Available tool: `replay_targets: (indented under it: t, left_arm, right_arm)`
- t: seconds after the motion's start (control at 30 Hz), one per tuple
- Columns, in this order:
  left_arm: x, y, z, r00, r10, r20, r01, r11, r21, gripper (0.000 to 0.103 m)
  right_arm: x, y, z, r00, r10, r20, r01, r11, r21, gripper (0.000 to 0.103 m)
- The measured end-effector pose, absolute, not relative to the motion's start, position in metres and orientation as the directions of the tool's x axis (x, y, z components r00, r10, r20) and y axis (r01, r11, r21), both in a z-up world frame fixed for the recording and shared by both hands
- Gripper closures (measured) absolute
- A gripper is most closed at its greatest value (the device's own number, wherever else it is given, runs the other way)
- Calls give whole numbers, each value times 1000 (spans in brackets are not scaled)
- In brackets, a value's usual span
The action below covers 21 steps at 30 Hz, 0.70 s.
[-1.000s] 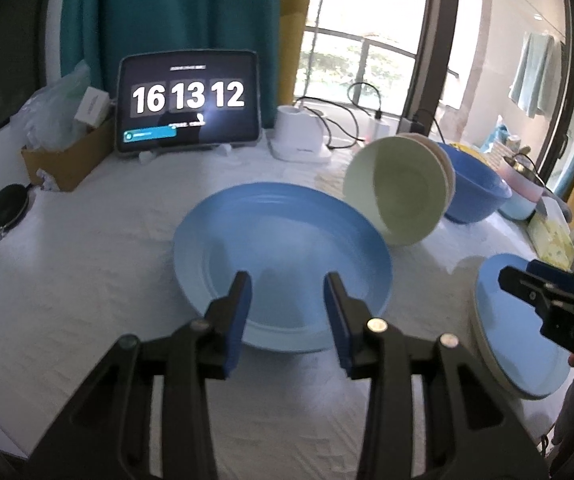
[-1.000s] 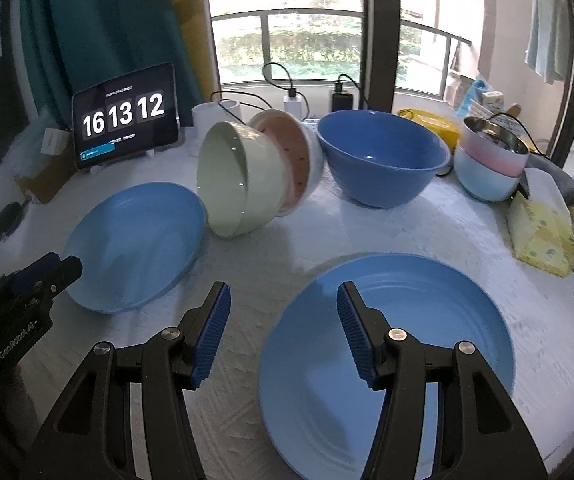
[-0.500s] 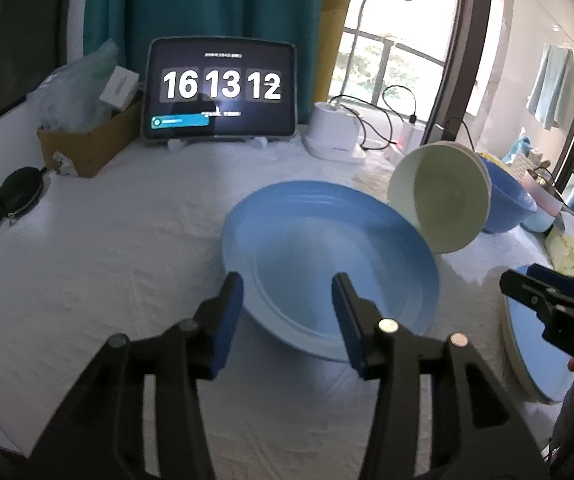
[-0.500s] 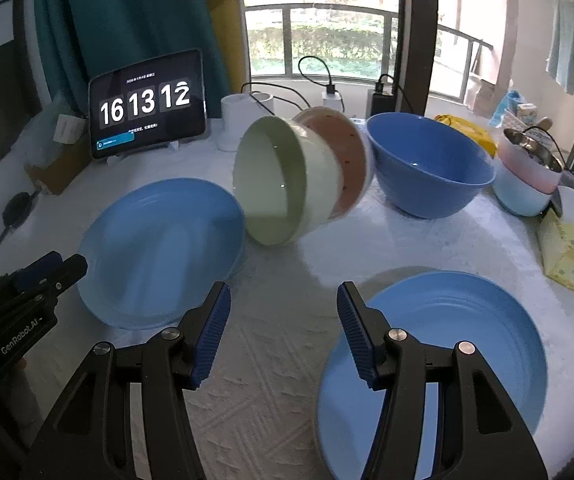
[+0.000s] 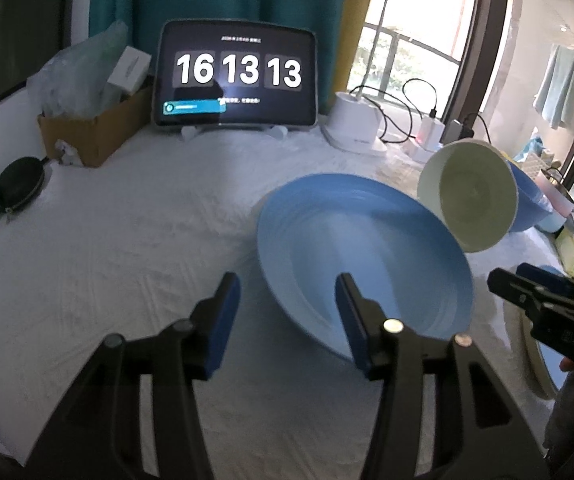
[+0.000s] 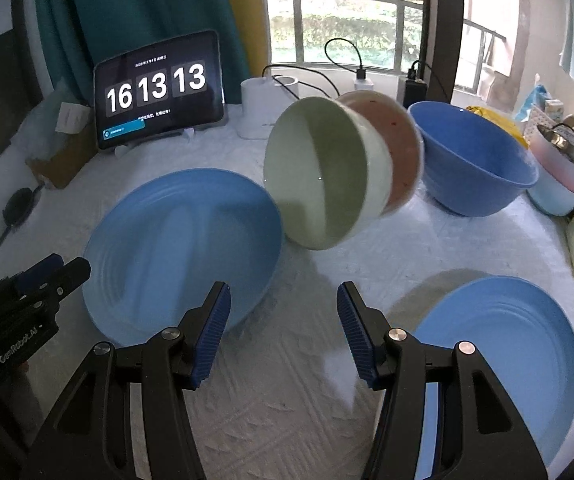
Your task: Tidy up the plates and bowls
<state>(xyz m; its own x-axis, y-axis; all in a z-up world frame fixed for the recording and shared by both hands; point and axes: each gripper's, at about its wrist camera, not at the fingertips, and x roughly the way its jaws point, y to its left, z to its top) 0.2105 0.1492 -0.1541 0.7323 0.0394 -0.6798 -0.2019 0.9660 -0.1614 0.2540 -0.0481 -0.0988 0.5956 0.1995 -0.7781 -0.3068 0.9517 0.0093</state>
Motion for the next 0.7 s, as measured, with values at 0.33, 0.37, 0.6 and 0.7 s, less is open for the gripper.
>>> replay_targets:
  t: [0.33,0.37,0.6,0.7]
  left_arm:
    - [224,159,-162,714,35,-699,-211,963,-167,52]
    - [225,160,-164,711,33,-703,-212,962,-170,52]
    - [231,162,-168,699,23,-715,-214,960,-178,52]
    - [232,162,-169,696,22,-718,-215,960,-179,52]
  right_arm:
    - [272,-34,-118,548,201,-812,-307,951,28,45]
    - [274,-33,-120,545,200,-814,-307,951,29,45]
    - [282,-28,-132,514,192,-836,-304,952,32,50]
    - [282,-26,-137,502,180,-846,-310,951,18,67]
